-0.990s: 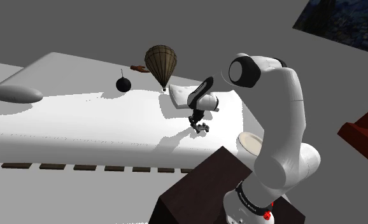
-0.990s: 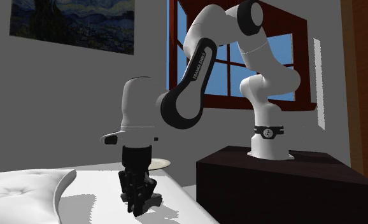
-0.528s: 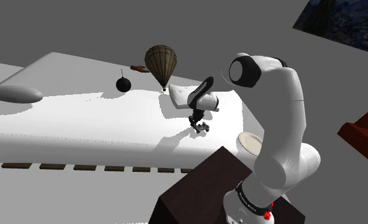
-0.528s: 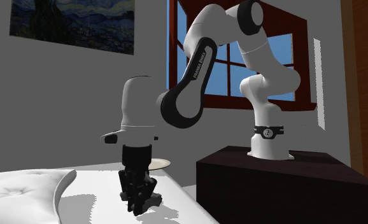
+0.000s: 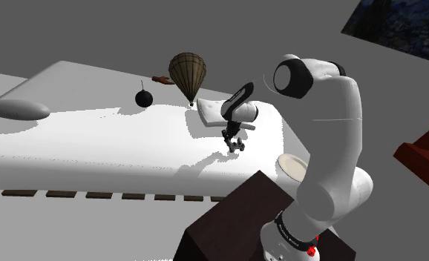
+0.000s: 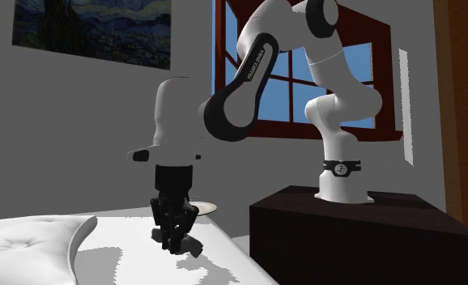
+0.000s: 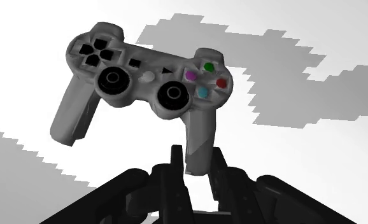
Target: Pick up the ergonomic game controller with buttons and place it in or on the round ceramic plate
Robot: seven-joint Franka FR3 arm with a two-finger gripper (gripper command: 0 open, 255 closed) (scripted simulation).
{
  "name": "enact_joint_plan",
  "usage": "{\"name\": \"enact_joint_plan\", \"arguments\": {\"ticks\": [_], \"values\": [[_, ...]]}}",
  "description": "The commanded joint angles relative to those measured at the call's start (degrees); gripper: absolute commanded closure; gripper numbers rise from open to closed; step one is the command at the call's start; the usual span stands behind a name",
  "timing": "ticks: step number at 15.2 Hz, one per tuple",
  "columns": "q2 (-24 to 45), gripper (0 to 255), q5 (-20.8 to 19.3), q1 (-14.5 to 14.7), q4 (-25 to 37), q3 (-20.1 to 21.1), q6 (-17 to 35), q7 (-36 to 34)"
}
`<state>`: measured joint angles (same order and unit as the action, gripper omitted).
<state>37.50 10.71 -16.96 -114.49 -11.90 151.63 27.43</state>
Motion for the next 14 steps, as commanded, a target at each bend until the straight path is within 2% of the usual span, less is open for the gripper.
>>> {"name": "enact_joint_plan", "arguments": {"ticks": [1,8,14], "values": [[-1.5,255,-0.3,0.3,-0.7,-0.4,-0.8,-0.2],[-5.8,255,-1.5,1.3,-1.8,-1.6,-4.1,-0.9],[-8.7,255,-0.9,-4.7,-7.3,-2.5,-1.3,7.1]]}}
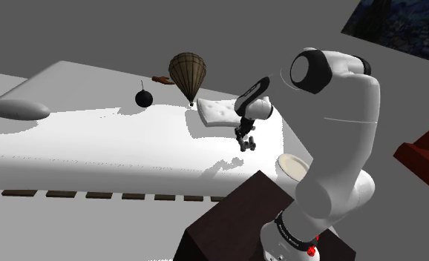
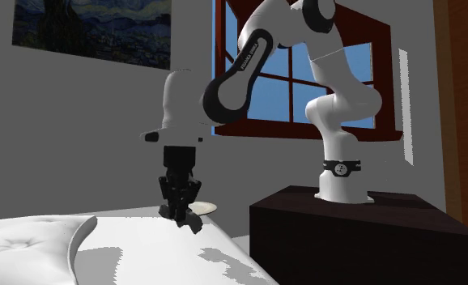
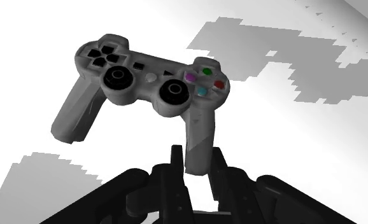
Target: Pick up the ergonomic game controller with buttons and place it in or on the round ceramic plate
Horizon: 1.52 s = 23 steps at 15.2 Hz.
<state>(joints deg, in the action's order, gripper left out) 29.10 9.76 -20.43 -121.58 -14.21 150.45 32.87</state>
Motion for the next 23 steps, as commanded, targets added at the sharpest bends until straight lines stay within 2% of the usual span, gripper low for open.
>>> {"name": "enact_joint_plan", "arguments": {"ticks": [1,12,23], "values": [[-0.7,255,0.2,-2.4,-0.9,-0.3,0.3,3.0],[-2.2,255,2.0,-15.4,-4.1,-1.6,2.2,19.1],[0.7,255,4.2,-29.6,0.8,-2.3,0.2,35.1]]}}
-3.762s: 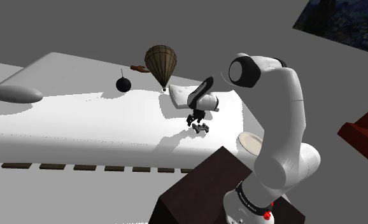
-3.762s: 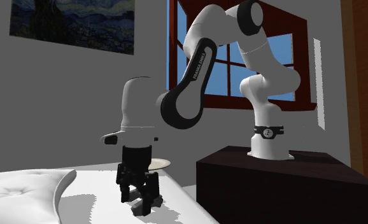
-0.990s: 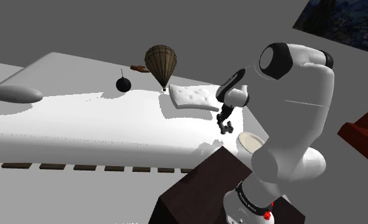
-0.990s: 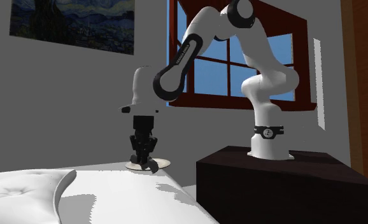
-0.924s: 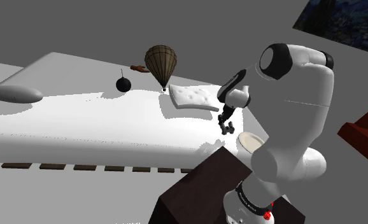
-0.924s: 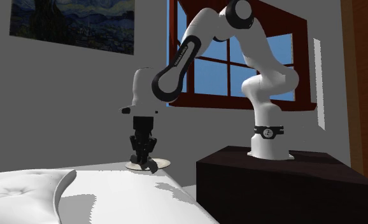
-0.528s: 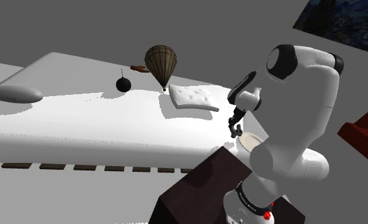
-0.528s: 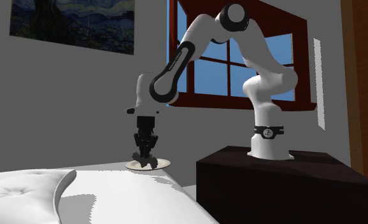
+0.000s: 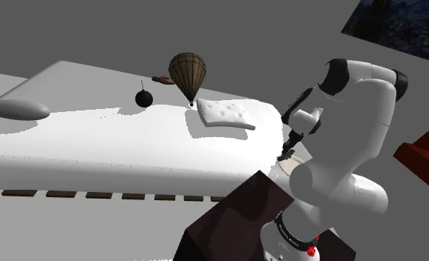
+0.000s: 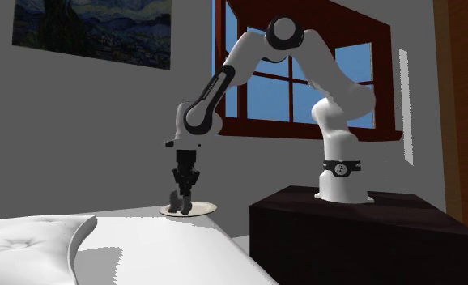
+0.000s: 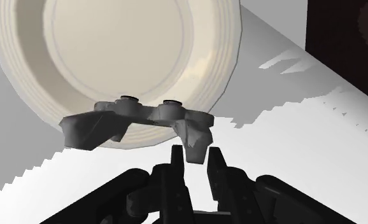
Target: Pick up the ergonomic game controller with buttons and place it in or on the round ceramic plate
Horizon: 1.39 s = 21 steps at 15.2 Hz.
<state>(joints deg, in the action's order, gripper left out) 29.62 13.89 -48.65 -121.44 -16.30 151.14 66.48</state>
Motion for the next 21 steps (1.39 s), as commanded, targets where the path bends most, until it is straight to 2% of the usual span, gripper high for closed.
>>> {"name": "enact_joint_plan", "arguments": {"ticks": [1,4,17,21], "values": [[0.6,255,0.3,-2.6,1.5,-0.2,-0.9,2.9],[2.2,255,0.8,-6.3,4.3,-0.3,-2.1,6.7],[11.3,255,3.9,-9.0,7.2,3.2,4.2,8.8],[11.3,255,3.9,-9.0,7.2,3.2,4.1,8.8]]}}
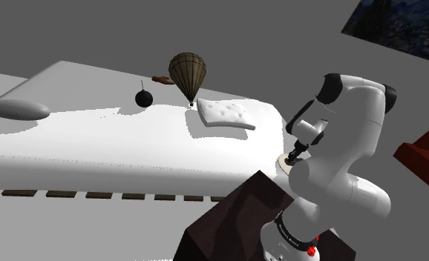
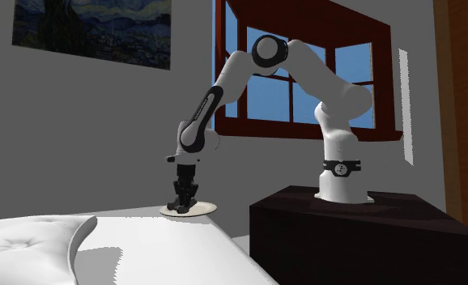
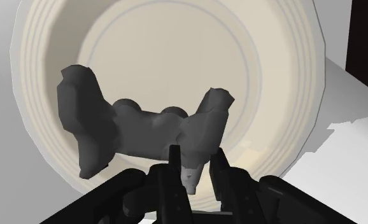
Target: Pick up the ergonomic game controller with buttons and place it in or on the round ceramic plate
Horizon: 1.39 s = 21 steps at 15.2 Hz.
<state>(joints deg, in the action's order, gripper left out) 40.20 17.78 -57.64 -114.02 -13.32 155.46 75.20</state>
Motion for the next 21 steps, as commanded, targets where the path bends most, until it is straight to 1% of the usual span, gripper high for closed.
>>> {"name": "enact_joint_plan", "arguments": {"ticks": [1,4,5,10,14,21], "values": [[0.7,255,0.0,0.0,-0.3,0.2,-0.2,0.0],[0.7,255,0.0,0.0,-0.3,0.2,-0.2,0.1],[0.7,0,0.1,0.1,-0.4,0.2,0.0,0.0],[0.7,0,0.0,0.0,-0.3,0.2,-0.2,0.1],[-6.1,0,-2.0,2.1,-2.9,-2.3,-4.4,-1.4],[-6.1,0,-2.0,2.1,-2.9,-2.3,-4.4,-1.4]]}}
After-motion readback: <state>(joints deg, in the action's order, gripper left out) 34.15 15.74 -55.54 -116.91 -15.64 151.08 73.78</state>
